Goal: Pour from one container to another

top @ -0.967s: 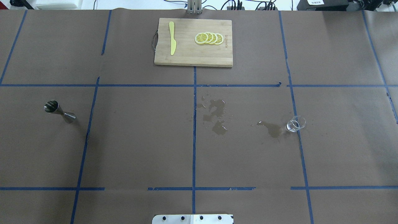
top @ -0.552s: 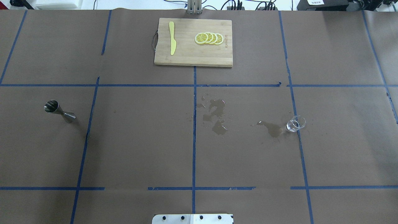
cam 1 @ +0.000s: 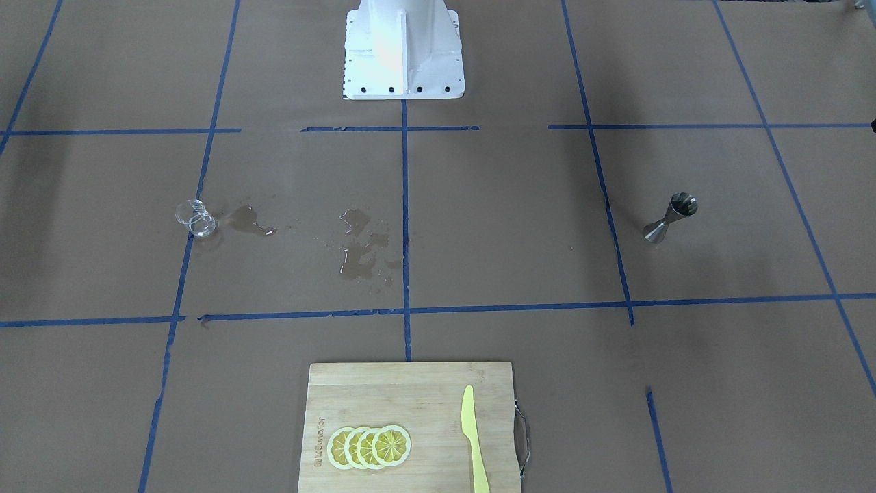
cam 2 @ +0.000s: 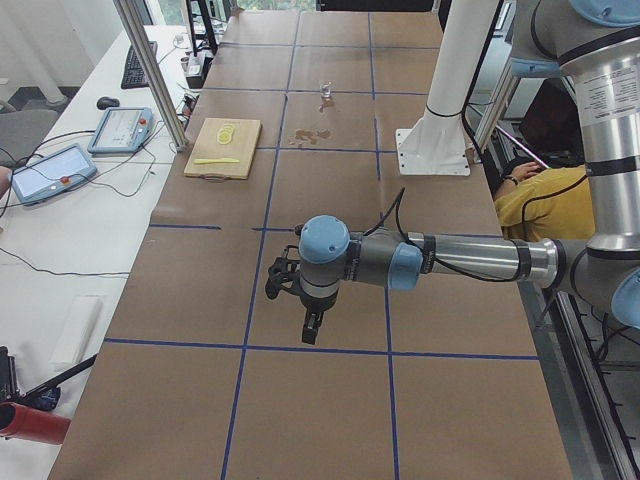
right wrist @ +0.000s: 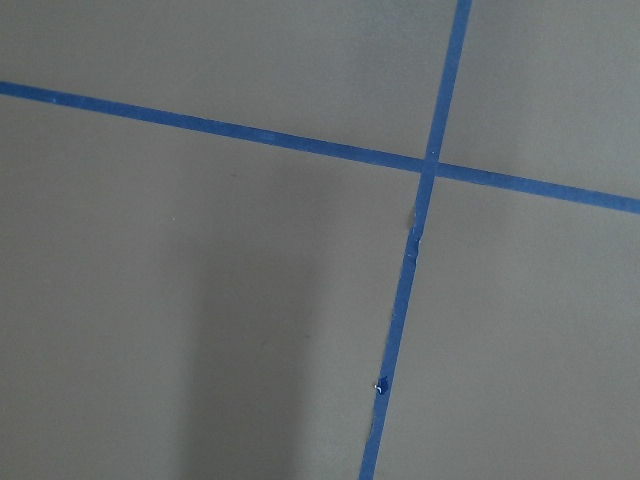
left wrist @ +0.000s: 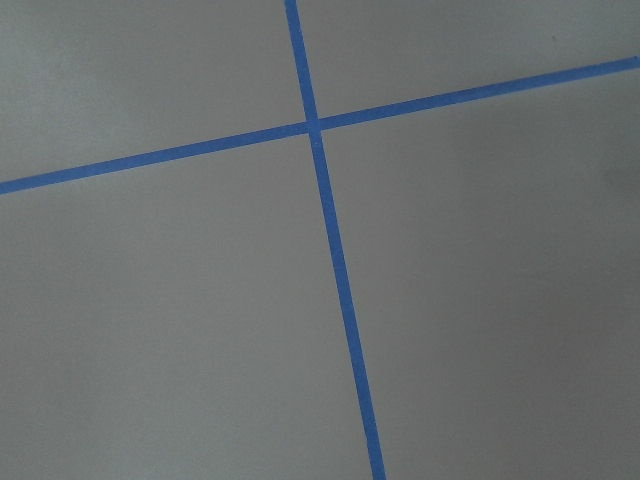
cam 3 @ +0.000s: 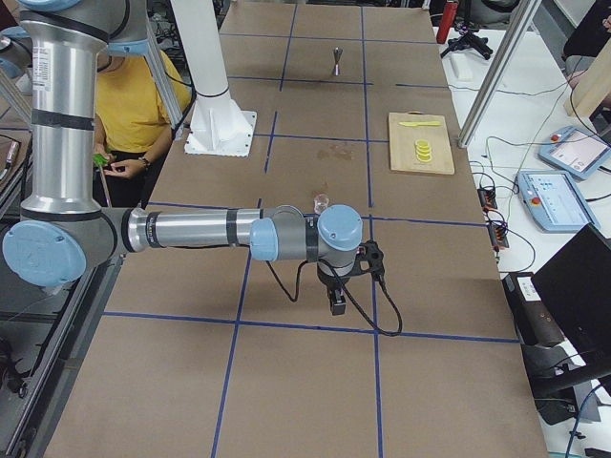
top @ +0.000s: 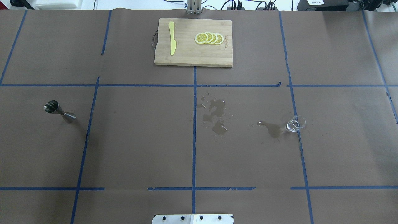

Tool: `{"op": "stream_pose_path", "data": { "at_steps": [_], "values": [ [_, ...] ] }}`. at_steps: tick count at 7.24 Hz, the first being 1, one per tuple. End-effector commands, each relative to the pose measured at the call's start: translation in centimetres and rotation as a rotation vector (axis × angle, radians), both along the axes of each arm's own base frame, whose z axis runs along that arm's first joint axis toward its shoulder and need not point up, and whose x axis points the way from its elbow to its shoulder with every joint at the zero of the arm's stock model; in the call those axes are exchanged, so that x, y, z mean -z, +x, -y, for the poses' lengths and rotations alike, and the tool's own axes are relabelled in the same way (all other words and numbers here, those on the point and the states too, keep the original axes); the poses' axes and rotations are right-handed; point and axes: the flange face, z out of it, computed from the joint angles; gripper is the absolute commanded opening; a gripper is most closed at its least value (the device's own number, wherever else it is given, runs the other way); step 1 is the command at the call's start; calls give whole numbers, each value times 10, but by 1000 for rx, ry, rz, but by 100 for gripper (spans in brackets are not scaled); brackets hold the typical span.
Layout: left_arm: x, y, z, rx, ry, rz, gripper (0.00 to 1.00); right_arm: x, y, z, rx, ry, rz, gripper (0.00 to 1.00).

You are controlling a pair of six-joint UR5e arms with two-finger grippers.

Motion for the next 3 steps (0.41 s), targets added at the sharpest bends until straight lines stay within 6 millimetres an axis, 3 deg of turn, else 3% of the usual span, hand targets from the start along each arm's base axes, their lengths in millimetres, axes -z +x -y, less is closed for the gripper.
{"op": "stream_pose_path", "data": {
  "at_steps": [1,2,3],
  "values": [
    [-24,-7,-7,-46,-14,90,100,-2,0,0,-25,-26,2,100],
    [-42,-13,-11,-117,23,104,100,-2,0,0,-30,-37,0,100],
    [-38,-14,-10,-127,42,104,100,-5,0,-1,-33,-47,-1,100]
  ]
}}
